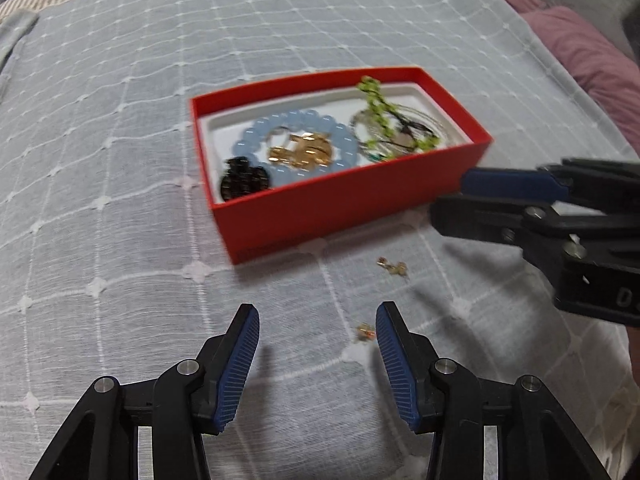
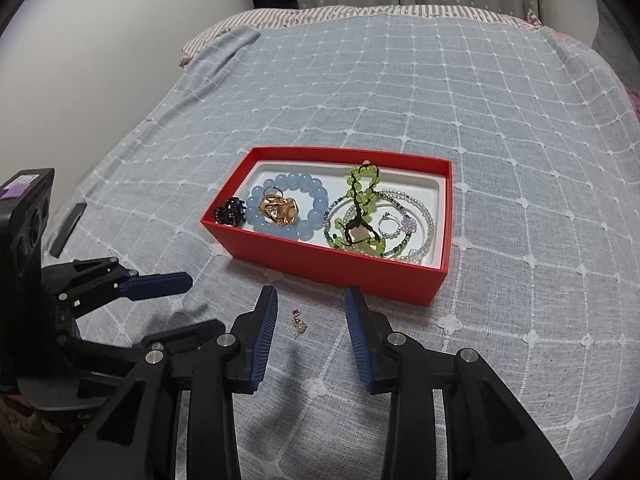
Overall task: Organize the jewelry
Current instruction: 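Lower the left tool onto a small gold earring and close on it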
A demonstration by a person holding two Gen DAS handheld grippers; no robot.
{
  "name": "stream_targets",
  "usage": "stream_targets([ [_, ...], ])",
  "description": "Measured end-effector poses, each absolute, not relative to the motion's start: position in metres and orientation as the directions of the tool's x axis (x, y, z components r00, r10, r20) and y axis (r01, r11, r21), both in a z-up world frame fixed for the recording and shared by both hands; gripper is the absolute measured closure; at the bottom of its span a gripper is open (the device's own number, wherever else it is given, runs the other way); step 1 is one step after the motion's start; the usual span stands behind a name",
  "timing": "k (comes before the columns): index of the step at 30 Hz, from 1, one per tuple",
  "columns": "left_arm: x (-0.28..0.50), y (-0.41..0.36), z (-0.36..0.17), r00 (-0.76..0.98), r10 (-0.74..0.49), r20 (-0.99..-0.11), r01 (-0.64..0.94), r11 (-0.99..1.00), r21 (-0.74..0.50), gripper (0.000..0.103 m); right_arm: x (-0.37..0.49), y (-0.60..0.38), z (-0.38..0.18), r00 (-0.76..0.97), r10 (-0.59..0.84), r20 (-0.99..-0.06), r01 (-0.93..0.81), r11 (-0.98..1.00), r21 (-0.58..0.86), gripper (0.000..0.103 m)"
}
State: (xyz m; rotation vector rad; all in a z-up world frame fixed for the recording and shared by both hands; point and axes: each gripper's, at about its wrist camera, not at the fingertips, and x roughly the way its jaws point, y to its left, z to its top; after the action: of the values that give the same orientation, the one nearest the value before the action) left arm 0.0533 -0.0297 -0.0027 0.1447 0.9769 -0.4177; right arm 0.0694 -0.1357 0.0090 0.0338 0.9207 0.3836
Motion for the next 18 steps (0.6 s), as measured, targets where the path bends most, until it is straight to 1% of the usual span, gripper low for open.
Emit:
stream_targets([
  [6,0.047,-0.044,-0.011,0.46,-0.283,-0.841,0.462,0.886,-0.045,0.051,0.071,-0.137,0.007,0.539,0.33,-0.775,-0.303,0.934,0.187,0.065],
  [12,0.05,-0.048,-0.021,0.446,-0.26,-0.856,0.46,0.887,-0.03,0.058,0.073,-0.137,0.001,0.532,0.311,-0.787,-0.293,0.94,0.174,0.065],
  [14,0.05,-0.051,-0.024,0.447,-0.249,-0.859,0.465,0.885,-0.014,0.062,0.074,-0.136,0.0,0.533,0.303,-0.79,-0.293,0.942,0.164,0.066],
  [16,0.048,-0.056,-0.027,0.448,-0.238,-0.862,0.478,0.879,0.006,0.07,0.075,-0.136,-0.002,0.531,0.289,-0.797,-0.287,0.946,0.152,0.065],
  [18,0.048,-0.06,-0.027,0.454,-0.234,-0.86,0.49,0.872,0.022,0.074,0.075,-0.136,-0.004,0.527,0.289,-0.799,-0.287,0.946,0.152,0.066],
])
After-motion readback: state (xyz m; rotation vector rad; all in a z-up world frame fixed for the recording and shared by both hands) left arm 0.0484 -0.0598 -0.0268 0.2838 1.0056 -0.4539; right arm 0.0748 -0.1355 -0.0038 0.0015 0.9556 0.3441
